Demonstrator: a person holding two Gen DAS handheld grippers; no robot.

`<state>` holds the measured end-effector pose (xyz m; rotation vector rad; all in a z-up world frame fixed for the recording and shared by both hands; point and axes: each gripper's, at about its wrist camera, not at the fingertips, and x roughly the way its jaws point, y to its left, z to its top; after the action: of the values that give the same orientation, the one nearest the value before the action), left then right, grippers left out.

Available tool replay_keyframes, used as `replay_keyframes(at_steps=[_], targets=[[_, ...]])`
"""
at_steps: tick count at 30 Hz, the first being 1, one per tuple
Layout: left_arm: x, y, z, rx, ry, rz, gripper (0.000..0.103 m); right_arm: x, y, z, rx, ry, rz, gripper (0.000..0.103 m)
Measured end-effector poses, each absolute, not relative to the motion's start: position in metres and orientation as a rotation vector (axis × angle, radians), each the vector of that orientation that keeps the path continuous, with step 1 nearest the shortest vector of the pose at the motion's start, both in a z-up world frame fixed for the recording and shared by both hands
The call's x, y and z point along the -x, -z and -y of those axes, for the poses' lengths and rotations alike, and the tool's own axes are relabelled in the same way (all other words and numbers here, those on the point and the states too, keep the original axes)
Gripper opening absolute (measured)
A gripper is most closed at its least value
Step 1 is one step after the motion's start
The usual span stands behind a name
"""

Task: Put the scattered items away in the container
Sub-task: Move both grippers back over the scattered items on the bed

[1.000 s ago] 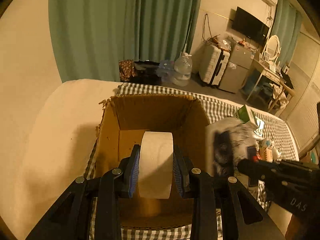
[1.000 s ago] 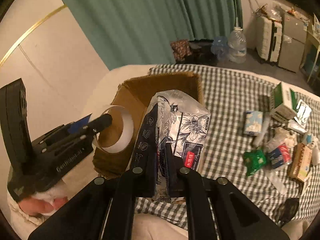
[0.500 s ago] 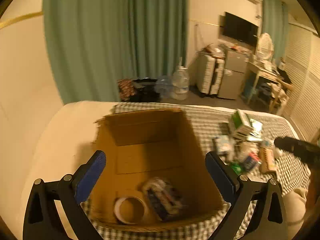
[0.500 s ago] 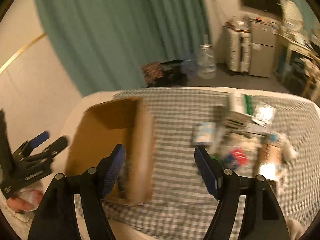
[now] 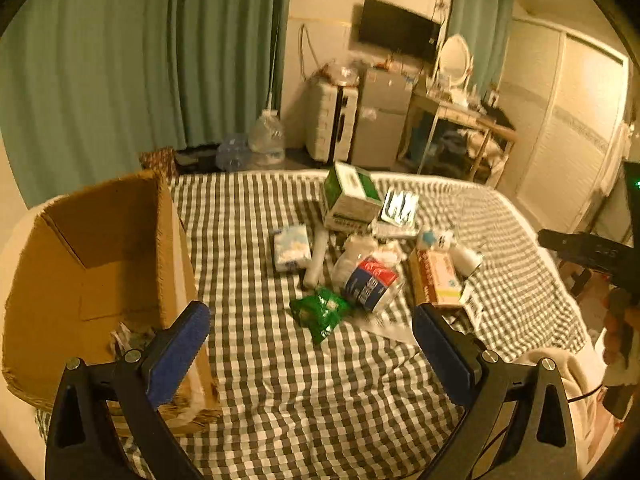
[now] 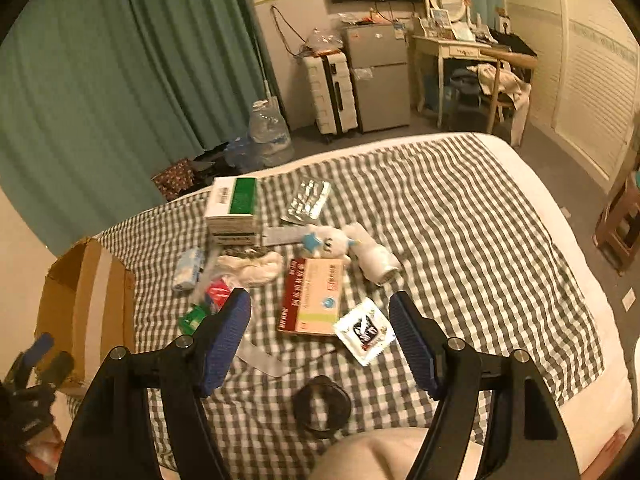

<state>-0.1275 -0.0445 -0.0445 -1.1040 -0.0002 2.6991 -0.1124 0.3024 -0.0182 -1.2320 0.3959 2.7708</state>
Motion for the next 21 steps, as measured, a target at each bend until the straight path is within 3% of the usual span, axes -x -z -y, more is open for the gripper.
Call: replay_keyframes(at_steps=[7, 17, 21], targets=[[0.151, 0.066, 0.04, 1.223, -2.722, 0.106, 0.103, 0.127, 0.037, -0.318, 1.25, -2.791, -0.385, 0.072], [0.18, 0.105, 0.01, 1.32, -2.695, 0.077, 0.103, 0.143, 0.07, -0.33, 1.355, -2.793, -0.356, 0.072], [0.191, 0.124, -0.004, 1.353, -2.75, 0.043, 0.103, 0.156, 0.079, -0.335, 1.386, -2.761, -0.239, 0.072]])
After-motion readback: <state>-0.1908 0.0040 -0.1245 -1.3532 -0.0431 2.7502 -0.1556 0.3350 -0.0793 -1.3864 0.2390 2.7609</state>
